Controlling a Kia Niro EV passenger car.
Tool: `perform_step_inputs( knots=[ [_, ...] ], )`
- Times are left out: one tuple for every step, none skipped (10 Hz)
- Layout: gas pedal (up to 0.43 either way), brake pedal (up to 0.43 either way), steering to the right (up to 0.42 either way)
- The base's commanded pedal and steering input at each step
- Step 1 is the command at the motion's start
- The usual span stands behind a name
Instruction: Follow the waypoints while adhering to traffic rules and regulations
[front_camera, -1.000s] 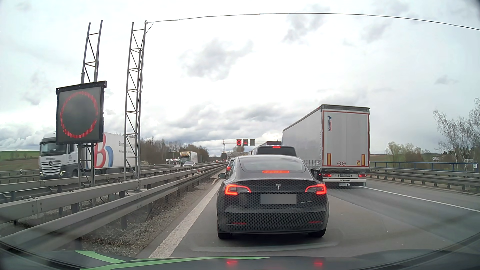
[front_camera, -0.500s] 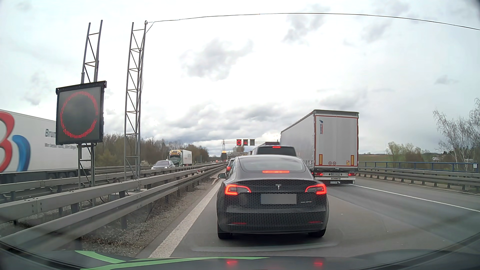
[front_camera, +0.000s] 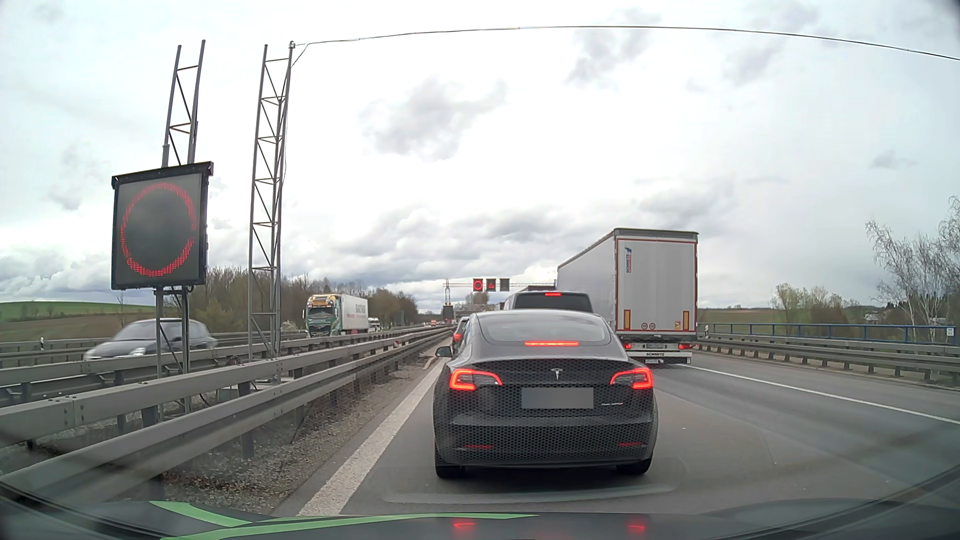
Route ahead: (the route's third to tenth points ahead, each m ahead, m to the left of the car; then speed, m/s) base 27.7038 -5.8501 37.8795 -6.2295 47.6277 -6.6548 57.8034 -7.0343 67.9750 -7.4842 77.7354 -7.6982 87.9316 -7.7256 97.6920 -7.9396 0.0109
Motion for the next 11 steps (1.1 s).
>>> perform_step_inputs(
  knots=[
    [0.000, 0.293, -0.003],
    [0.000, 0.293, -0.003],
    [0.000, 0.293, -0.003],
    [0.000, 0.293, -0.003],
    [0.000, 0.293, -0.003],
    [0.000, 0.293, -0.003],
    [0.000, 0.293, -0.003],
    [0.000, 0.293, -0.003],
    [0.000, 0.293, -0.003],
    [0.000, 0.293, -0.003],
    [0.000, 0.293, -0.003]
  ],
)
